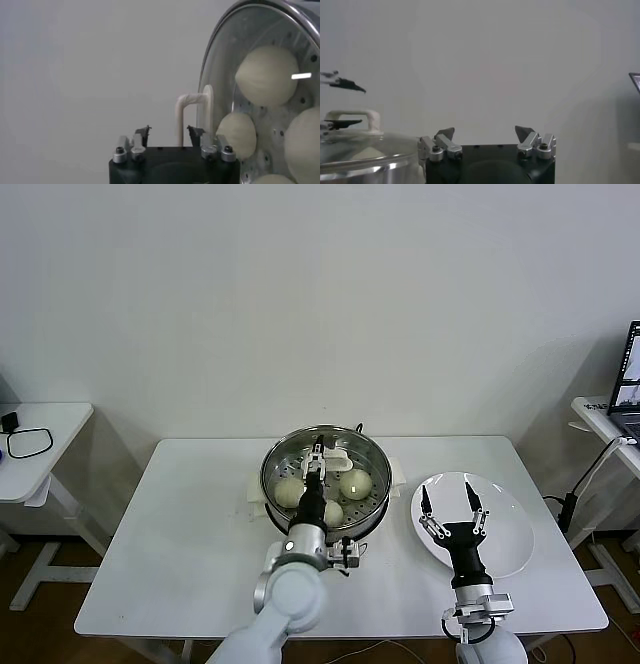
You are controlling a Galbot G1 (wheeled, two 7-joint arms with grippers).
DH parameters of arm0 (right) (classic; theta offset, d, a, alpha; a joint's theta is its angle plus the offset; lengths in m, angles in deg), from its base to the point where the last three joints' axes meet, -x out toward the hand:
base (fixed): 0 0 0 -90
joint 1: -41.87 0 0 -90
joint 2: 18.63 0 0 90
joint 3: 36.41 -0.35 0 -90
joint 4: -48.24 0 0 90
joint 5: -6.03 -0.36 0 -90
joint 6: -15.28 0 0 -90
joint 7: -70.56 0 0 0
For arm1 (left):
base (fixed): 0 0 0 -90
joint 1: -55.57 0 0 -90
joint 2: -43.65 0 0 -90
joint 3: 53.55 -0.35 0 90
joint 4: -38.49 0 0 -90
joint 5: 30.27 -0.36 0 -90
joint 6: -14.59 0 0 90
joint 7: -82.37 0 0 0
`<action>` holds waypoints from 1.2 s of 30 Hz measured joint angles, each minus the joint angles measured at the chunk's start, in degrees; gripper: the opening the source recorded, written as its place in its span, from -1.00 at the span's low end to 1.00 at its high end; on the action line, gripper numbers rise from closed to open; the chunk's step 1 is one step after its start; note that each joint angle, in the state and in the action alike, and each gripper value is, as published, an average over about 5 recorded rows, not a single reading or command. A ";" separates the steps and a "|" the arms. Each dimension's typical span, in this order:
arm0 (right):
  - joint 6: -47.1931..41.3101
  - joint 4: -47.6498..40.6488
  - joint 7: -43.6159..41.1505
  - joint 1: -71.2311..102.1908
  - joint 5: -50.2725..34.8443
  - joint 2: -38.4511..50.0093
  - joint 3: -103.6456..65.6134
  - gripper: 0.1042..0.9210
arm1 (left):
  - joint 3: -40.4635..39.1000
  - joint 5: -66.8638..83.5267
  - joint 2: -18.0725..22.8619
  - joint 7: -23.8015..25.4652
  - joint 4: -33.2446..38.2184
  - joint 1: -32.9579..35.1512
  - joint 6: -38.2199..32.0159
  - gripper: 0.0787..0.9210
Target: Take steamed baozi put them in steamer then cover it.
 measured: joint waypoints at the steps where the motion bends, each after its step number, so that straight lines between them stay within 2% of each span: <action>1: 0.00 -0.03 0.00 -0.05 0.00 0.00 0.12 0.76 | 0.22 0.29 -0.29 -0.14 1.03 0.73 -0.06 0.69; 9: -0.60 0.34 -0.03 -0.69 -0.19 0.53 1.16 0.76 | 4.81 7.27 -2.01 -4.58 12.19 9.48 -3.28 0.77; 14: -1.84 1.39 -0.35 -0.94 -0.87 0.98 1.38 0.76 | 11.32 19.71 -1.20 -10.44 19.07 17.14 -10.01 0.77; 19: -4.59 3.30 -0.89 -1.16 -2.08 1.71 1.81 0.76 | 19.60 34.53 1.16 -14.19 22.33 22.06 -17.51 0.77; 28: -10.62 6.65 -1.76 -2.22 -4.95 2.72 2.56 0.76 | 31.51 54.20 5.62 -13.83 22.75 28.14 -27.27 0.77; 36: -13.58 8.68 -2.31 -2.13 -6.39 2.68 3.51 0.76 | 36.12 63.41 7.64 -12.47 23.48 31.37 -31.47 0.77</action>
